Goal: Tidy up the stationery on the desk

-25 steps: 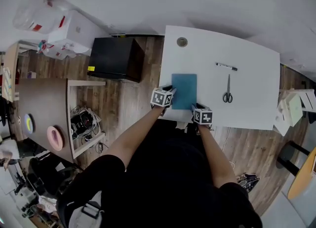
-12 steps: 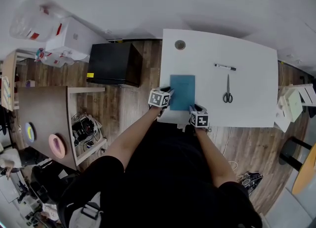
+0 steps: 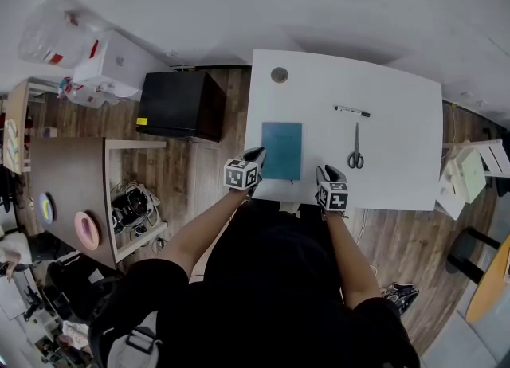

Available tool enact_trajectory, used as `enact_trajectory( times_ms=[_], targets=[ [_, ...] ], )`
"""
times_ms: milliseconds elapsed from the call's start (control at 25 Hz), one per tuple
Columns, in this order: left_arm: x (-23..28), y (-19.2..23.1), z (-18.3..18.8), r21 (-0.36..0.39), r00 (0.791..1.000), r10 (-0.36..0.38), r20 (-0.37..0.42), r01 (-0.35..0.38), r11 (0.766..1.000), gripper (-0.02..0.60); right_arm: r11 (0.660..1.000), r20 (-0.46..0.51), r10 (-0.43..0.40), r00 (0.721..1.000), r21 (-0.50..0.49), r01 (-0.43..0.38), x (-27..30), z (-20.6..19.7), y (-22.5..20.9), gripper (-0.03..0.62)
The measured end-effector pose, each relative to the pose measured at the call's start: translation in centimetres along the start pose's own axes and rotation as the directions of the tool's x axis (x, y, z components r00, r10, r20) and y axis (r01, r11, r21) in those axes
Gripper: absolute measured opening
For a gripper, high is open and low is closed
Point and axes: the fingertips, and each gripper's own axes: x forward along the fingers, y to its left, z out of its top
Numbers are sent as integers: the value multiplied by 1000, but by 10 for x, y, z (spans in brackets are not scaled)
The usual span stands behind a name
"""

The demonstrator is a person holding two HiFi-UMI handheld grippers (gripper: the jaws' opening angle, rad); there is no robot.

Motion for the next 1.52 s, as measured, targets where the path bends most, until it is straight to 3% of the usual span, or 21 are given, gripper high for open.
enact_trajectory(
  times_ms=[200, 360, 520, 600, 720, 880, 1000, 1160, 1200, 1280, 1360, 1440, 1520],
  targets=[
    [16, -45, -5, -52, 1000, 22, 11, -22, 998, 17, 999, 20, 28, 999, -44, -27, -15, 22, -52, 118],
    [41, -87, 10, -37, 999, 0, 32, 1, 999, 17, 996, 63, 81, 995, -37, -79, -23, 42, -83, 111],
    [72, -125, 39, 58, 998, -8, 56, 5, 998, 18, 988, 114, 143, 983, -74, -135, -32, 58, -99, 81],
    [88, -137, 57, 120, 998, -10, 67, 2, 993, 18, 975, 115, 217, 969, -73, -210, -33, 60, -97, 44],
    [112, -157, 82, 149, 996, -38, 80, 26, 988, 18, 952, 115, 306, 945, -58, -301, -39, 57, -99, 38],
    [143, -172, 112, 220, 997, -47, 58, 34, 975, 18, 953, 132, 301, 945, -65, -295, -40, 62, -112, 40],
    [165, -181, 121, 238, 995, -95, 1, 92, 967, 20, 950, 133, 311, 941, -49, -307, -38, 63, -120, 40],
    [193, -187, 127, 335, 991, -100, -93, 126, 934, 25, 943, 139, 326, 935, 26, -332, -40, 58, -137, 40],
    [201, -188, 128, 355, 987, -103, -121, 140, 924, 43, 942, 140, 325, 935, 38, -333, -40, 57, -143, 40],
    [214, -192, 130, 359, 977, -131, -167, 184, 915, 140, 939, 144, 329, 933, 59, -340, -39, 55, -151, 40],
    [224, -195, 134, 378, 972, -140, -188, 203, 903, 160, 932, 143, 339, 930, 83, -353, -39, 52, -156, 40],
    [235, -196, 137, 446, 970, -116, -215, 204, 872, 160, 929, 137, 343, 929, 99, -358, -40, 47, -163, 40],
    [249, -196, 136, 520, 961, -89, -263, 219, 826, 160, 930, 134, 337, 932, 108, -352, -42, 41, -172, 40]
  ],
)
